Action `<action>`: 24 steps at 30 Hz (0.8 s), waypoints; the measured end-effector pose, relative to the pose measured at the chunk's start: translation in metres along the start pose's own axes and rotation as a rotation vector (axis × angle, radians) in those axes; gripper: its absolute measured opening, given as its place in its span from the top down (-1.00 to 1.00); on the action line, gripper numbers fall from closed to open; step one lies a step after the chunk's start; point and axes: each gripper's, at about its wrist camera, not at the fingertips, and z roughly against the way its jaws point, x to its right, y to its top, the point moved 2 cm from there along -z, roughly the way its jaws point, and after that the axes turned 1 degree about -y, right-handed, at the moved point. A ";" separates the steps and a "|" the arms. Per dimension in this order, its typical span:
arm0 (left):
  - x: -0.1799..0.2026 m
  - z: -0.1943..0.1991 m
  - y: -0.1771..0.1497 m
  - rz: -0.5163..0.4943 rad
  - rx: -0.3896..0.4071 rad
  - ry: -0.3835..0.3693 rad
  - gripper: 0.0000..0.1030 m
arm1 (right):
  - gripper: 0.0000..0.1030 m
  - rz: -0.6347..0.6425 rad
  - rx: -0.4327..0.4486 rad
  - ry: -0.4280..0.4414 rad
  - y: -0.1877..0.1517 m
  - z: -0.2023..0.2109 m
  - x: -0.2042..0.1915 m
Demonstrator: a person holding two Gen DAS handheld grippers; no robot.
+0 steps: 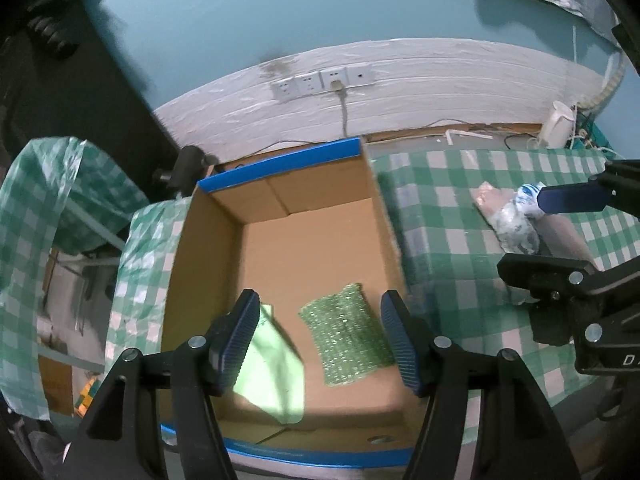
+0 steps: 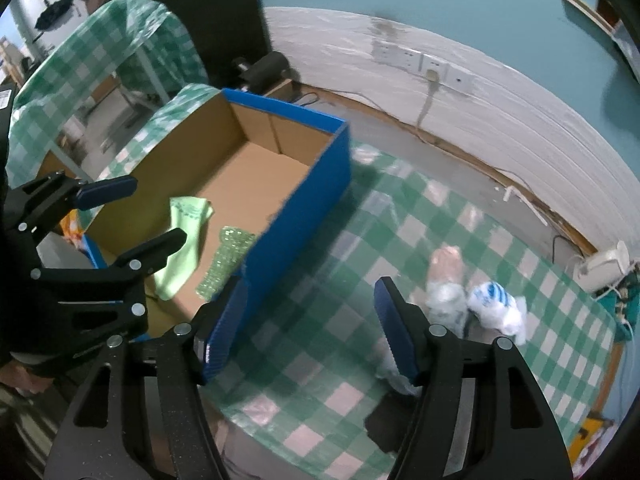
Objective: Organize soft objects
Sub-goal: 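Move both grippers back over the remaining items on the table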
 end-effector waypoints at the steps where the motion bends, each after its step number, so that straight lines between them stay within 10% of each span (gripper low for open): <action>1: 0.004 0.000 0.001 -0.008 0.000 -0.003 -0.25 | -0.32 -0.006 0.002 -0.006 -0.003 0.003 0.005; 24: 0.094 -0.014 0.022 -0.130 -0.055 -0.080 -0.25 | -0.40 -0.179 -0.003 -0.103 -0.069 0.030 0.101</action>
